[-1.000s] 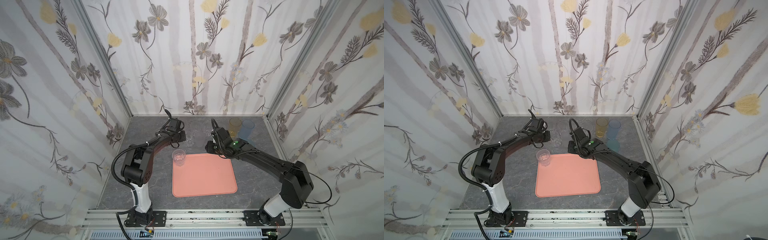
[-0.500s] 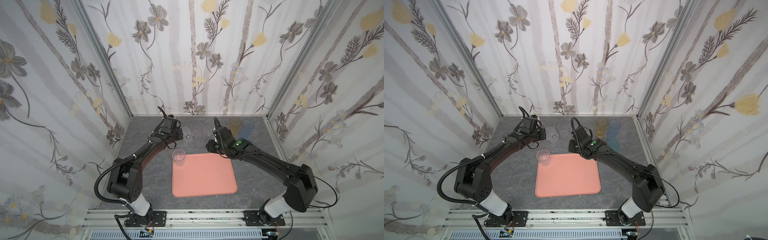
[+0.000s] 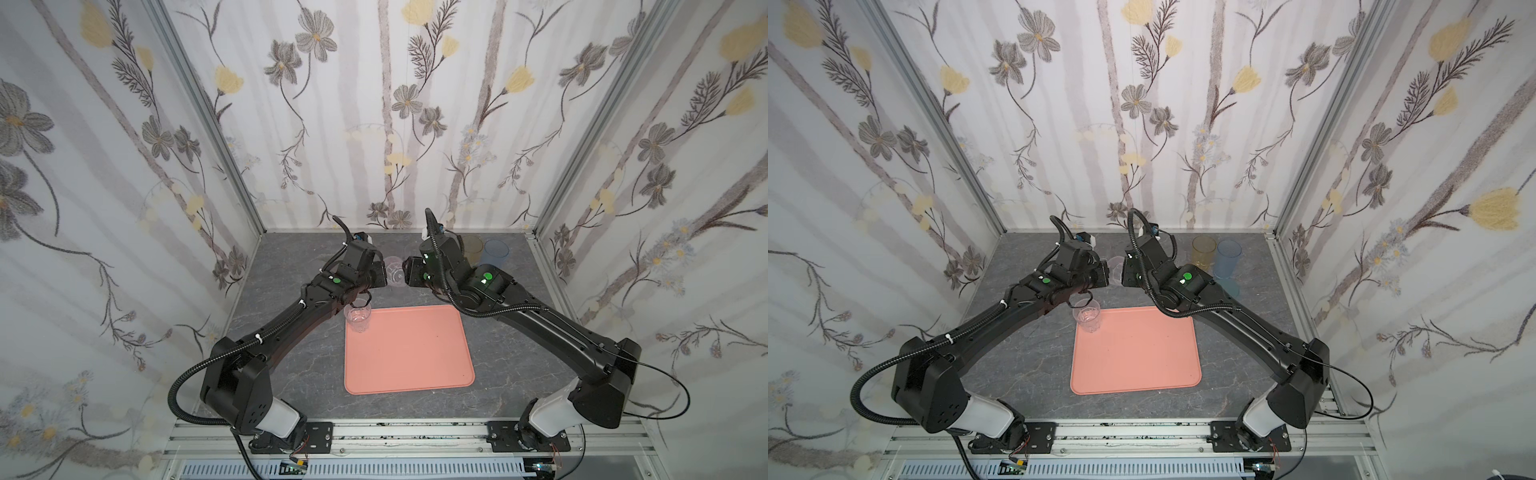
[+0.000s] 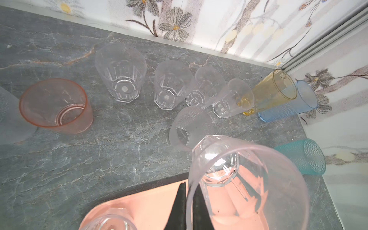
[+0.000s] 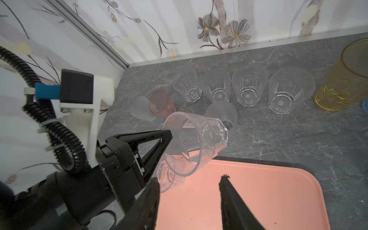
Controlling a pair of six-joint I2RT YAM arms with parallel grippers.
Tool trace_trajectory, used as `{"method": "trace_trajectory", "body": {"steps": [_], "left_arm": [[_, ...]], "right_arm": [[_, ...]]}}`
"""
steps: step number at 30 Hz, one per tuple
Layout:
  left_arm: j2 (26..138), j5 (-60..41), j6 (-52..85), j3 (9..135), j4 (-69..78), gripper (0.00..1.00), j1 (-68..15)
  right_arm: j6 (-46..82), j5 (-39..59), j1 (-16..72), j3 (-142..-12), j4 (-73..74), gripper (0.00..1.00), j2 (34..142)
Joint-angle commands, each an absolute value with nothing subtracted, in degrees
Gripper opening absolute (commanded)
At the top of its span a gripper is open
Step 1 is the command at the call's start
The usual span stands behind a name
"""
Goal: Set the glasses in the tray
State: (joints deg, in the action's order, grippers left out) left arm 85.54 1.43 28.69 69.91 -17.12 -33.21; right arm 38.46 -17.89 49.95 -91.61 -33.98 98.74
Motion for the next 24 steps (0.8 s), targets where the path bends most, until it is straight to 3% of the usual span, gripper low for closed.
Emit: {"method": "trace_trajectory", "body": {"steps": [1,7,16,21,24], "left_arm": [[84.6,3.1,31.7,69.6,-16.4,0.0,-34.6],[83.0,2.9,33.4,67.6,-16.8,0.0,-36.7],[81.0,1.0,36.4,64.5,-17.1,0.0,-38.9],[79.0,-4.6,37.2,62.4,-17.4,0.17,-39.3],[76.1,-5.1,36.2,61.3,-19.3,0.35,-39.1]], "right_arm": [[35.6,-23.8,51.0,-94.6,-38.9,0.49,102.6],[34.9,-28.0,51.1,-95.7,-41.4,0.4,106.9],[34.2,-27.9,51.8,-95.1,-43.1,0.06,110.7],[33.6,-27.5,51.9,-92.7,-44.2,0.0,110.2],[33.1,-26.5,51.8,-90.1,-44.4,0.0,109.2]]}}
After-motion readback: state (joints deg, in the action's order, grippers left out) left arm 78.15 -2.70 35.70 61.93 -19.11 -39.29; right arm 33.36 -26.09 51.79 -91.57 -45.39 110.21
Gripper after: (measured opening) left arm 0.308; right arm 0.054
